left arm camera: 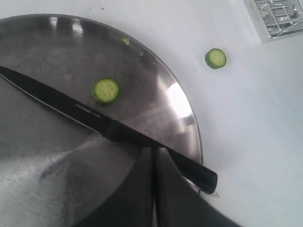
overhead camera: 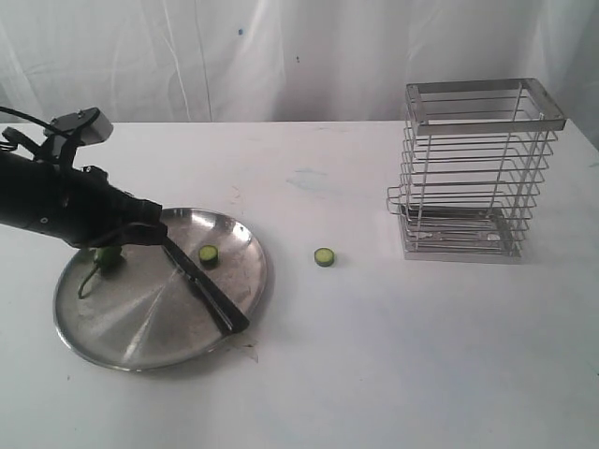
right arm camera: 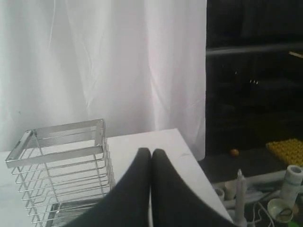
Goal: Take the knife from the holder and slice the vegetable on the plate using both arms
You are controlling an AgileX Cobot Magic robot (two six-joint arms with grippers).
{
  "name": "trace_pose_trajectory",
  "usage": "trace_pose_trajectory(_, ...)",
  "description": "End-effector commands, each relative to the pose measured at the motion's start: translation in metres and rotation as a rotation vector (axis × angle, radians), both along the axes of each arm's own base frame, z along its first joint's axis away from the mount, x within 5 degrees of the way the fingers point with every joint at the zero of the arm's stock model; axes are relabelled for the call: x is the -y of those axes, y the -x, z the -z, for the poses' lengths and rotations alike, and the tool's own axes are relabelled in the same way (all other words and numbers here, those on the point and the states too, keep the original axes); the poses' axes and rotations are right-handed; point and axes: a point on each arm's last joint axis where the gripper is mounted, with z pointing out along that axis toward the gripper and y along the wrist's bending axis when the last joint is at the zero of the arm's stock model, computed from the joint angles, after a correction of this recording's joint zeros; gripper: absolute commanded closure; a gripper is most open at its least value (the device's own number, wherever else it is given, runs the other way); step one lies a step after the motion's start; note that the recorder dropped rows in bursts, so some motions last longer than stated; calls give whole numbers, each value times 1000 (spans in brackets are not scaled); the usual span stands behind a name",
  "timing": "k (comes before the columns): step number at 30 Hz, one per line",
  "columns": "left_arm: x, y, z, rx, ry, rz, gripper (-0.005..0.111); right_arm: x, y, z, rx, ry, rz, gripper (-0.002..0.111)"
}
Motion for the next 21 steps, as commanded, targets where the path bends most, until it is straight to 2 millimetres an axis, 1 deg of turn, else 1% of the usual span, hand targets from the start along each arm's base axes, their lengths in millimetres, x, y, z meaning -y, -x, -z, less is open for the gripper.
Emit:
trace_pose_trajectory(1, 0, 7, 0, 0, 3, -3, 107, 0, 31, 25, 103, 61, 24, 108)
trace_pose_trajectory(3, -5, 13, 1, 25, -11, -75, 107, 0, 38, 36, 123, 71, 30, 108)
trace_pose_trajectory(4, -9, 17, 1, 45, -18, -139, 107, 1, 41, 41, 130, 86, 39, 108)
trace_pose_trajectory(7, -18, 34, -14, 131, 2, -273, 107, 3, 35, 54, 79, 113, 58, 108)
trace_pose_trajectory(8, -20, 41, -19, 158, 2, -289, 107, 3, 34, 57, 70, 104, 59, 108)
trace_pose_trajectory(10, -23, 56, -37, 238, 13, -308, 107, 3, 32, 59, 65, 97, 57, 108)
trace_pose_trajectory(11, -25, 71, -55, 322, 17, -304, 107, 4, 31, 64, 36, 84, 60, 108)
trace_pose_trajectory(12, -26, 81, -65, 375, 12, -294, 107, 4, 31, 66, 13, 74, 65, 108)
trace_pose_trajectory(13, -28, 100, -81, 473, 12, -285, 107, 5, 32, 73, -57, 39, 77, 108)
trace_pose_trajectory(14, -28, 110, -88, 519, 9, -278, 107, 6, 33, 76, -91, 30, 86, 108)
trace_pose_trajectory(15, -30, 128, -98, 598, 5, -268, 107, 6, 33, 76, -86, 36, 88, 108)
trace_pose_trajectory(16, -31, 138, -103, 640, 5, -265, 107, 6, 33, 76, -86, 36, 88, 108)
trace_pose_trajectory(17, -33, 156, -109, 706, 16, -270, 107, 6, 33, 76, -86, 36, 88, 108)
trace_pose_trajectory(18, -35, 165, -112, 744, 19, -283, 107, 6, 33, 76, -86, 36, 88, 108)
trace_pose_trajectory(20, -44, 194, -113, 867, 20, -363, 107, 6, 33, 76, -86, 36, 88, 108)
trace_pose_trajectory(21, -49, 201, -113, 910, 15, -410, 107, 6, 33, 76, -86, 36, 88, 108)
